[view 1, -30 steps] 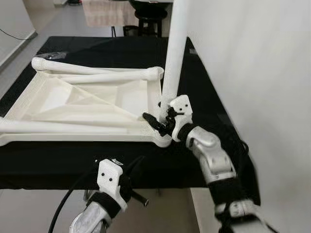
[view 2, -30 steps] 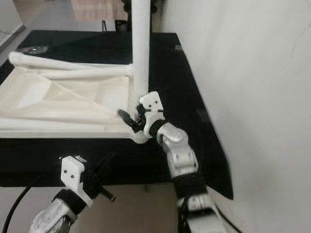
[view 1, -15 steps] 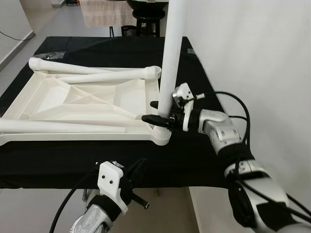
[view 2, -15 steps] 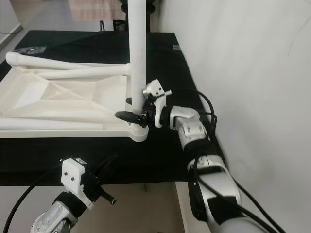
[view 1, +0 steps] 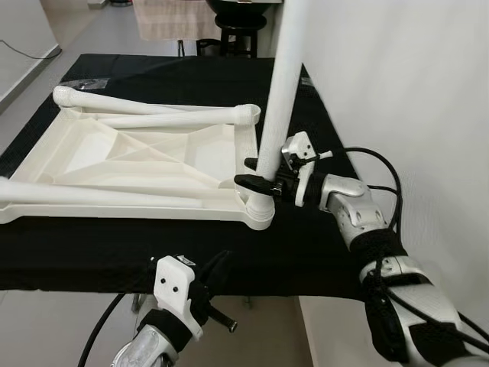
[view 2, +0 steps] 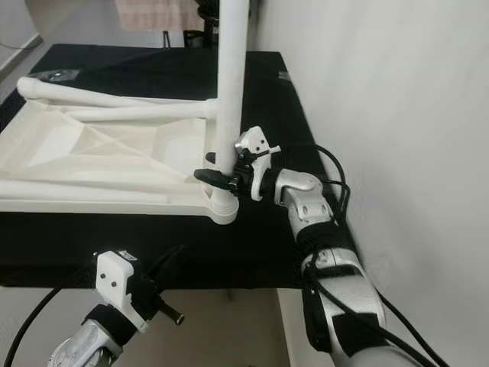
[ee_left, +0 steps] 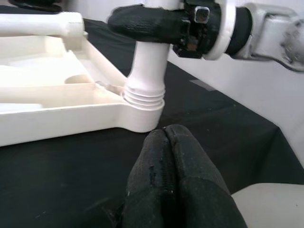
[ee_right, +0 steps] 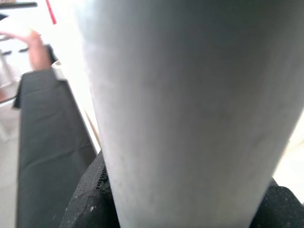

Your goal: Building children table

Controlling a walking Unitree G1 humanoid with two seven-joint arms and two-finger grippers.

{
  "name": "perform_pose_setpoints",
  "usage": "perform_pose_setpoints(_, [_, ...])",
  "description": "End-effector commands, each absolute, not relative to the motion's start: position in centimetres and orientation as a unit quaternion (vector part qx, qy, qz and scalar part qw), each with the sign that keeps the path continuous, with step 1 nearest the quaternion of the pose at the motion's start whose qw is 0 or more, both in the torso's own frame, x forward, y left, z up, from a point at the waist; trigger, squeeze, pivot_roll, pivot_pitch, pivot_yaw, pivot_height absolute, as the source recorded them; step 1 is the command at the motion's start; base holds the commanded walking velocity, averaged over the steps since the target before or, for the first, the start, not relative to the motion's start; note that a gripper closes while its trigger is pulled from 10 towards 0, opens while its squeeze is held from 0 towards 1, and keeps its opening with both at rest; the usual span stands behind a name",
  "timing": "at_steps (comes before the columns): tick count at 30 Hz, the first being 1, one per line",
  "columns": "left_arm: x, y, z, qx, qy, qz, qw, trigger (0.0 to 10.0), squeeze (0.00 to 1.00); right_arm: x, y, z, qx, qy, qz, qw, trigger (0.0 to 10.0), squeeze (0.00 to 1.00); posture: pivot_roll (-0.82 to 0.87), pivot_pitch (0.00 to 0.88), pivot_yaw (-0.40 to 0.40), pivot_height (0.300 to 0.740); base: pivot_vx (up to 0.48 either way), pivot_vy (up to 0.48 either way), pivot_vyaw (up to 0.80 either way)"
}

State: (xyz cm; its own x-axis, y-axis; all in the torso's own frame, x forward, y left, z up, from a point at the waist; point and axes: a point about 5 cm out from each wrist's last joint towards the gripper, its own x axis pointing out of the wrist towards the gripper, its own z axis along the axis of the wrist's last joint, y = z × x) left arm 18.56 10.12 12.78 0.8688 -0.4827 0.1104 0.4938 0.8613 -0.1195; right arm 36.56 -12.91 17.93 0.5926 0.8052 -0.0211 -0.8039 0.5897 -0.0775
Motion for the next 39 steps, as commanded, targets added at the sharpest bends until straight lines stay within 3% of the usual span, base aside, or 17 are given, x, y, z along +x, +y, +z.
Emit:
perform_pose_setpoints(1, [18.5,10.2,12.6,-0.073,-0.032,-0.256,0.964,10.0,0.00,36.3,-13.8,16.2,-0.031,0.028,0.372,0.927,0.0,0.00,0.08,0.103,-0.078,0.740,0.000,0.000,0.00])
perform_pose_setpoints(4, [18.5,10.2,12.6,-0.073,-0.032,-0.256,0.964,10.0,0.00,36.3,-13.8,16.2,-0.031,0.028,0.372,0.927,0.0,0.00,0.08,0.103,-0.078,0.740,0.000,0.000,0.00])
perform_pose_setpoints(5, [18.6,10.3,12.6,-0.072,-0.031,-0.256,0.964,10.0,0.00,36.3,-14.1,16.0,-0.030,0.026,0.289,0.956,0.0,0.00,0.08,0.103,-0.079,0.740,0.000,0.000,0.00])
perform_pose_setpoints(7, [18.6,10.3,12.6,-0.072,-0.031,-0.256,0.964,10.0,0.00,36.3,-14.1,16.0,-0.030,0.026,0.289,0.956,0.0,0.00,0.08,0.103,-0.079,0.740,0.000,0.000,0.00])
perform_pose_setpoints(8, [18.7,10.4,12.6,-0.071,-0.031,-0.255,0.964,10.0,0.00,35.0,-12.6,14.6,-0.035,0.036,0.239,0.970,0.0,0.00,0.06,0.092,-0.063,0.740,0.000,0.000,0.00])
perform_pose_setpoints(12, [18.7,10.4,12.6,-0.071,-0.031,-0.255,0.964,10.0,0.00,35.0,-12.6,14.6,-0.035,0.036,0.239,0.970,0.0,0.00,0.06,0.092,-0.063,0.740,0.000,0.000,0.00])
perform_pose_setpoints(17, [19.3,10.6,12.5,-0.070,-0.034,-0.251,0.965,10.0,0.00,34.2,-10.2,14.1,-0.028,0.029,0.174,0.984,0.0,0.00,0.08,0.082,-0.078,0.740,0.000,0.000,0.00])
perform_pose_setpoints(22, [19.3,10.5,12.5,-0.071,-0.033,-0.252,0.964,10.0,0.00,34.2,-10.0,14.5,-0.030,0.032,0.187,0.981,0.0,0.00,0.07,0.076,-0.065,0.740,0.000,0.000,0.00])
perform_pose_setpoints(23, [19.3,10.5,12.5,-0.071,-0.033,-0.253,0.964,10.0,0.00,34.4,-10.0,14.9,-0.030,0.025,0.195,0.980,10.0,0.00,0.08,0.075,-0.067,0.740,0.000,0.000,0.00])
perform_pose_setpoints(28, [19.4,10.5,12.5,-0.071,-0.033,-0.253,0.964,10.0,0.00,34.8,-10.0,15.7,-0.028,0.009,0.218,0.975,10.0,0.00,0.08,0.074,-0.070,0.740,0.000,0.000,0.00])
perform_pose_setpoints(29, [19.4,10.4,12.5,-0.071,-0.034,-0.252,0.964,10.0,0.00,35.4,-9.8,17.0,-0.005,-0.015,0.302,0.953,10.0,1.00,0.08,0.074,-0.077,0.740,0.000,0.000,0.00])
perform_pose_setpoints(34, [19.3,10.3,12.5,-0.072,-0.034,-0.252,0.964,10.0,0.00,36.2,-10.4,17.8,-0.001,-0.029,0.360,0.932,10.0,1.00,0.10,0.077,-0.083,0.740,0.000,0.000,0.00])
perform_pose_setpoints(35, [19.3,10.3,12.5,-0.072,-0.034,-0.253,0.964,10.0,0.00,36.4,-10.6,17.9,-0.004,-0.030,0.368,0.929,10.0,0.51,0.10,0.078,-0.084,0.740,0.000,0.000,0.00])
perform_pose_setpoints(36, [19.3,10.3,12.5,-0.072,-0.034,-0.253,0.964,10.0,0.00,36.4,-10.6,17.9,-0.004,-0.030,0.368,0.929,10.0,0.51,0.10,0.078,-0.084,0.740,0.000,0.000,0.00])
perform_pose_setpoints(37, [19.2,10.3,12.6,-0.072,-0.035,-0.253,0.964,10.0,0.00,36.5,-10.8,17.9,-0.008,-0.032,0.376,0.926,10.0,0.00,0.10,0.080,-0.084,0.740,0.000,0.000,0.00])
perform_pose_setpoints(39, [19.1,10.2,12.6,-0.073,-0.034,-0.253,0.964,10.0,0.00,36.7,-10.9,18.0,-0.009,-0.029,0.405,0.914,10.0,0.00,0.11,0.085,-0.083,0.740,0.000,0.000,0.00])
